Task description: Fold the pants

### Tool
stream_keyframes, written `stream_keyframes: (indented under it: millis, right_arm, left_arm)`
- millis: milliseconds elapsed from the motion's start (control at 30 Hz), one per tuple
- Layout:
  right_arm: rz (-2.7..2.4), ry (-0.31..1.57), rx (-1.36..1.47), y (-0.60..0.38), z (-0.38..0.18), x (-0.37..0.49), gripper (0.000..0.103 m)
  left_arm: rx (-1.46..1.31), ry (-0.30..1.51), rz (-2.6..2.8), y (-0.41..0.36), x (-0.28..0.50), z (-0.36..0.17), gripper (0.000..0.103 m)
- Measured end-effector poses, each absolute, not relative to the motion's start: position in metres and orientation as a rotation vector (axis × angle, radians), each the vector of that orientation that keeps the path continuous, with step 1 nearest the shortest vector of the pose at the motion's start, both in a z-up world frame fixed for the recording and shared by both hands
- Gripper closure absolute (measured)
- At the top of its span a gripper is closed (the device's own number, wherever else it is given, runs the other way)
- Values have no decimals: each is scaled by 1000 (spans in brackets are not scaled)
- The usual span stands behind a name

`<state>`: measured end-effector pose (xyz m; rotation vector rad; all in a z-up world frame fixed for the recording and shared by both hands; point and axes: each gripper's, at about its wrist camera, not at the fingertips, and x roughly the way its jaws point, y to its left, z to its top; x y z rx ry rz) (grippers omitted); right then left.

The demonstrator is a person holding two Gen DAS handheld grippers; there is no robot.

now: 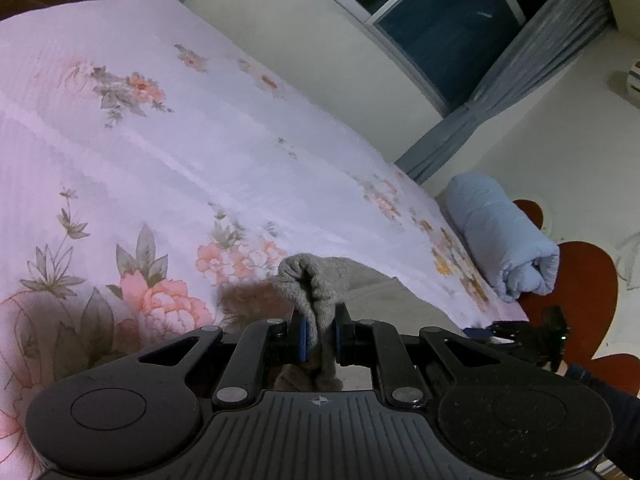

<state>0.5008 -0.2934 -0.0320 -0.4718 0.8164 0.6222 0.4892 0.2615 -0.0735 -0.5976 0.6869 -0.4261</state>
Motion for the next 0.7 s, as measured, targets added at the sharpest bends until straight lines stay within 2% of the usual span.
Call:
stream_keyframes:
  millis: [33,200,400,700]
  right_arm:
    - [616,811,-492,-292,-31,499,103]
    - [610,761,-507,-293,-15,481,103]
    - [598,678,-505,-298,29,437,103]
    - [642,592,-582,-302,101,293,103]
  left_arm:
    - [-597,691,-423,260,490,-74,90]
    - [-589,663,-470,257,483,-62,90]
    - [-560,629,-542,263,460,-34,90]
    - [-546,561,-661,285,378,-19,91]
